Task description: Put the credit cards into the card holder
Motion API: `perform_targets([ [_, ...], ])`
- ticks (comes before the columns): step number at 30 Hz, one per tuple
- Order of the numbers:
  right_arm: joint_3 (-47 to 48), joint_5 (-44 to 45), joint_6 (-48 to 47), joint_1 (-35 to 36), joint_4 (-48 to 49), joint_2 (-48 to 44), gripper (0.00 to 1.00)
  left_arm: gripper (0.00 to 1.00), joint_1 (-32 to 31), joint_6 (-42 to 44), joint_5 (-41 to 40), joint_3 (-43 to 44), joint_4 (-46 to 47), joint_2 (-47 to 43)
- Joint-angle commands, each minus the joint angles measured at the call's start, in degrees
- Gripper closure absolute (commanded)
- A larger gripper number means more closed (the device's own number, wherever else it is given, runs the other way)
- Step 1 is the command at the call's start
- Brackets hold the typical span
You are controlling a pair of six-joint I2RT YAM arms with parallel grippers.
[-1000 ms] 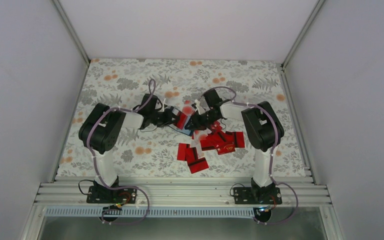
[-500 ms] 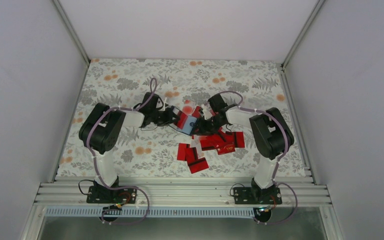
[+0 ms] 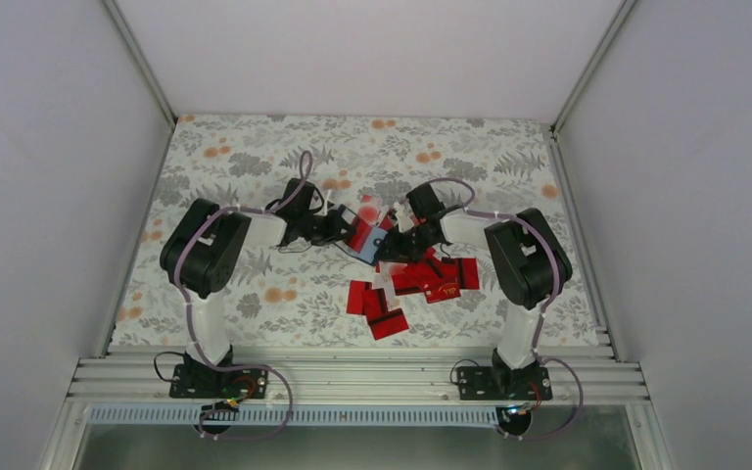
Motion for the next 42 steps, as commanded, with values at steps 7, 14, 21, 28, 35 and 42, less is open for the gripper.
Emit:
perform_targets([
  [7, 2.57, 3.35, -1.92, -0.1, -0.2, 4.86, 0.83, 0.96, -2.26, 4.17, 3.3, 1.81, -6.02, 4.76],
  [14, 3.35, 3.44, -3.24, -0.81, -1.1, 5.9, 0.84, 0.98, -1.93, 12.07, 2.21, 6.91, -16.72, 4.94],
  [21, 4.67, 3.1, -4.45, -1.4, -2.5, 6.88, 0.84, 0.98, -1.36, 18.09, 4.01, 11.9, -25.3, 5.92],
  [28, 6.06, 3.44, -5.62, -1.95, -3.82, 7.5, 0.84, 0.86, -1.41, 22.41, 4.06, 13.54, -29.52, 6.6],
  [35, 7.43, 3.44, -6.31, -2.04, -4.93, 8.34, 0.84, 0.62, -1.5, 23.94, 1.61, 15.69, -32.28, 5.72],
  [42, 7.79, 3.7, -6.52, -2.08, -5.17, 8.65, 0.85, 0.39, -1.49, 23.99, -5.31, 16.32, -37.06, 1.98],
])
